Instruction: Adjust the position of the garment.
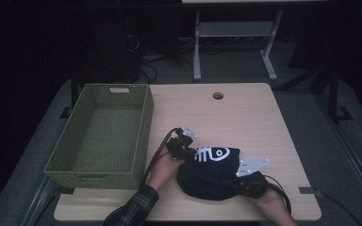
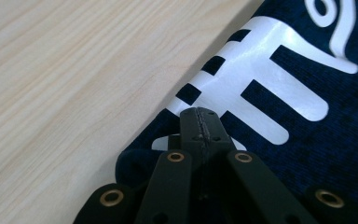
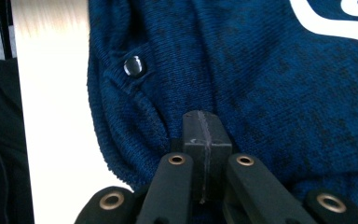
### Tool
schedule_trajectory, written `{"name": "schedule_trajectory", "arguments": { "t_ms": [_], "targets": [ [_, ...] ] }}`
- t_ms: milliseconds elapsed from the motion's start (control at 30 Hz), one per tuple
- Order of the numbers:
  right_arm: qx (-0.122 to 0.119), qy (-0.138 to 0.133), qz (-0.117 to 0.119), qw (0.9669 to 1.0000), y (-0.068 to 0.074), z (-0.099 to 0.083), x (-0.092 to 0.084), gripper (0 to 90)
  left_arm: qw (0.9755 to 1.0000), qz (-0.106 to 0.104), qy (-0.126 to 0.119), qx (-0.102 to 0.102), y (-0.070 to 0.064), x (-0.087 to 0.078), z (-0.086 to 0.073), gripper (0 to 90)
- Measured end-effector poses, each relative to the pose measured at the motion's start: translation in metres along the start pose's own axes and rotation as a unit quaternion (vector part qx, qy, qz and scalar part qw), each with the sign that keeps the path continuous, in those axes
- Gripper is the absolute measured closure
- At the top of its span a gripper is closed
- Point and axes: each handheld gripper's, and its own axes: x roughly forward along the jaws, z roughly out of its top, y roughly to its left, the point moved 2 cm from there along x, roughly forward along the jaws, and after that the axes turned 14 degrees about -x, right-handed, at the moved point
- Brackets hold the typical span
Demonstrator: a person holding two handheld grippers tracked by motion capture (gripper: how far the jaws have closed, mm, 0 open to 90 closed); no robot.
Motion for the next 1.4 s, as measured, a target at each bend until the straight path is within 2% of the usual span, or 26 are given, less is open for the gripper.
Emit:
{"name": "schedule_trajectory", "arguments": {
  "t_ms": [200,367,400,500,633,667,767,833,933,1067,1167,1400],
  "targets": [
    [-0.026,-0.001,0.018,0.9995,0.014,0.007,0.008,89.9,0.9999,-0.008,0.009,0.011,-0.002,0.005,0.007,90.0],
    [-0.031,-0.006,0.022,0.9993,0.013,0.009,0.007,89.8,0.9998,-0.017,-0.002,0.012,-0.003,0.000,0.007,90.0],
    [-0.031,-0.010,0.016,0.9993,0.013,0.010,0.004,89.7,0.9997,-0.020,-0.010,0.009,-0.003,-0.003,0.007,90.0],
    [-0.027,-0.044,-0.007,0.9987,0.008,0.014,-0.009,89.7,0.9989,-0.038,-0.027,0.004,-0.009,-0.015,0.006,90.0],
    [-0.015,-0.059,-0.047,0.9970,-0.004,0.013,-0.023,89.7,0.9980,-0.046,-0.039,0.020,-0.023,-0.033,0.001,90.0],
    [-0.010,-0.057,-0.053,0.9969,-0.008,0.011,-0.025,89.7,0.9976,-0.050,-0.044,0.019,-0.028,-0.037,-0.002,90.0],
    [0.004,-0.041,-0.063,0.9972,-0.016,0.003,-0.024,89.7,0.9980,-0.048,-0.031,0.026,-0.038,-0.045,-0.014,89.9],
    [0.009,-0.027,-0.060,0.9978,-0.019,-0.001,-0.021,89.7,0.9987,-0.040,-0.013,0.031,-0.039,-0.044,-0.023,89.8],
    [0.014,-0.014,-0.053,0.9984,-0.019,-0.004,-0.014,89.7,0.9990,-0.038,0.001,0.023,-0.037,-0.036,-0.031,89.9],
    [0.013,0.002,-0.046,0.9989,-0.015,-0.005,-0.007,89.7,0.9987,-0.022,0.021,0.042,-0.037,-0.021,-0.033,90.0],
    [0.015,0.005,-0.035,0.9992,-0.013,-0.005,-0.004,89.9,0.9984,-0.016,0.020,0.051,-0.035,-0.017,-0.032,90.0],
    [0.009,0.002,-0.034,0.9994,-0.006,-0.005,-0.002,89.8,0.9987,-0.020,0.017,0.045,-0.031,-0.016,-0.029,90.0]
  ]
}}
